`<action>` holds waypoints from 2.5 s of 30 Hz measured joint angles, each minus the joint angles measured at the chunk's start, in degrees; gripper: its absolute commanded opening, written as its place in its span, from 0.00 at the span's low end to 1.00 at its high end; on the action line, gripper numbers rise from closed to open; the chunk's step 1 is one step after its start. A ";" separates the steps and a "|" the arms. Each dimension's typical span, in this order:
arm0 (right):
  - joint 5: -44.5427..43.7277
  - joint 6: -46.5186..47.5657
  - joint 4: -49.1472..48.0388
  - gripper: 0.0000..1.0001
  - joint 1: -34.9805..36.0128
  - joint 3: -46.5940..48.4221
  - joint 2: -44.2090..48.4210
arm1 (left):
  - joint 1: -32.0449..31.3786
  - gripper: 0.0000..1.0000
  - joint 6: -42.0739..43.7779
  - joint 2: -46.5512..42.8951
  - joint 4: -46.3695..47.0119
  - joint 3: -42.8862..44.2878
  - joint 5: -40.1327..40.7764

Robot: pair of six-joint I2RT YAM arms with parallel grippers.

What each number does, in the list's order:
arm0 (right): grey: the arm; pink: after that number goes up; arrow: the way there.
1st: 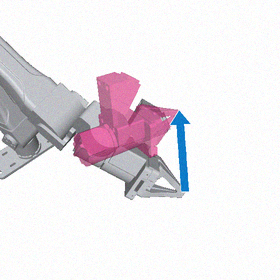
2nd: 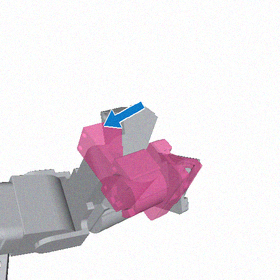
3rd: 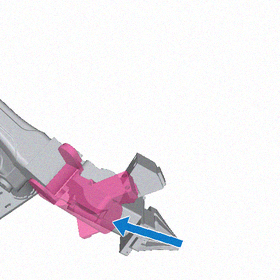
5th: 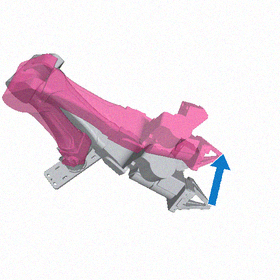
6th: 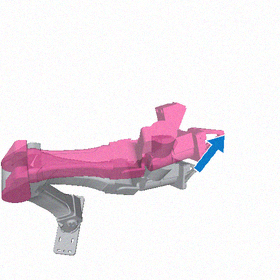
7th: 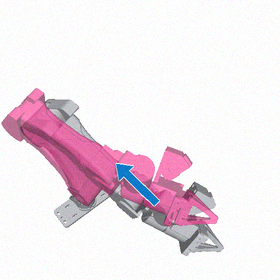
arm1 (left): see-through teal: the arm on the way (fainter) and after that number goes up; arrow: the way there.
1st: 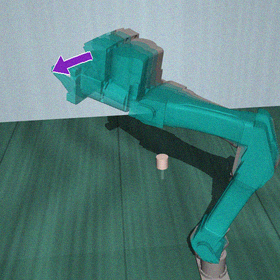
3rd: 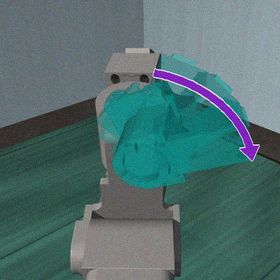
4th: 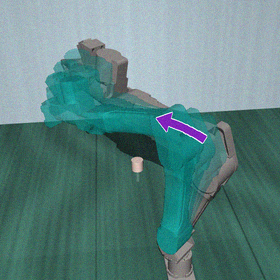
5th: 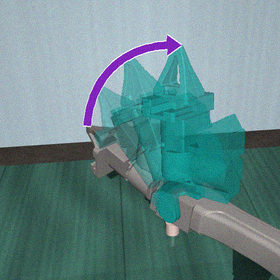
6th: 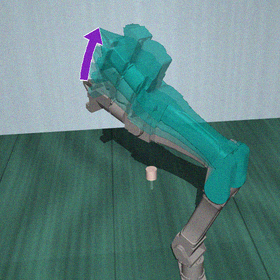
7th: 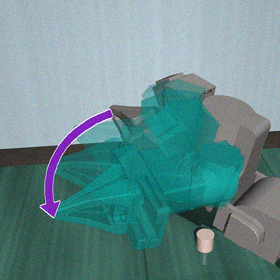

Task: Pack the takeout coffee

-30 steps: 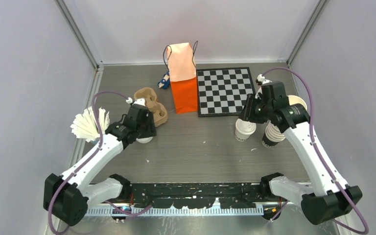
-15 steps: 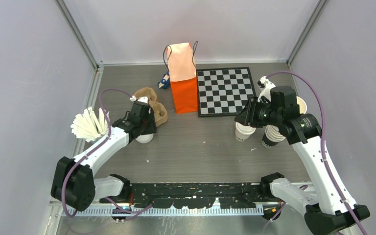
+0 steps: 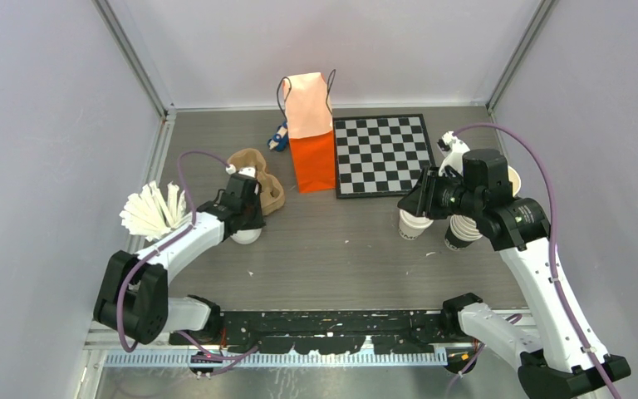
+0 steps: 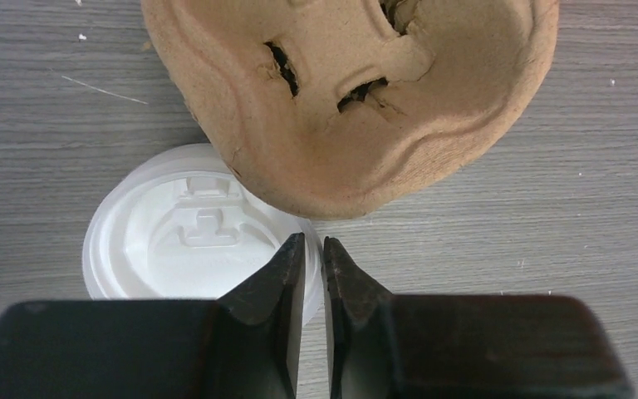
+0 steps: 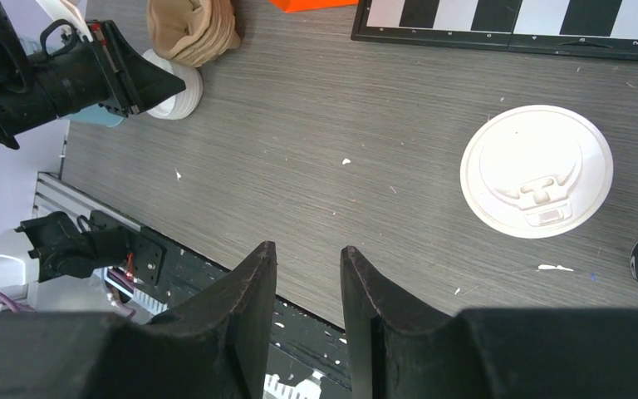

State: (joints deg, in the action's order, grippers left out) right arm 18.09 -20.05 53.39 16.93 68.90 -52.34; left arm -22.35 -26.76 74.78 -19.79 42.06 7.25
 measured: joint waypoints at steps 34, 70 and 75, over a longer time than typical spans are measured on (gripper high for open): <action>-0.98 -1.31 -0.42 0.44 0.37 -0.66 1.88 | 0.00 0.00 0.22 -9.49 -11.45 5.27 -3.74; -46.80 4.96 23.65 0.49 0.37 35.15 -19.19 | 0.00 0.00 4.57 -22.12 -19.10 9.27 -28.70; -48.57 4.94 25.42 0.50 -0.87 38.69 -21.33 | 0.00 0.00 4.70 -22.91 -19.12 9.27 -29.33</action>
State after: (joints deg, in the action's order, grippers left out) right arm -30.48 -15.11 78.81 16.05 107.59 -73.67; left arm -22.35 -22.06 51.88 -38.92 51.33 -22.09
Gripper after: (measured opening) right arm 0.493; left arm 0.009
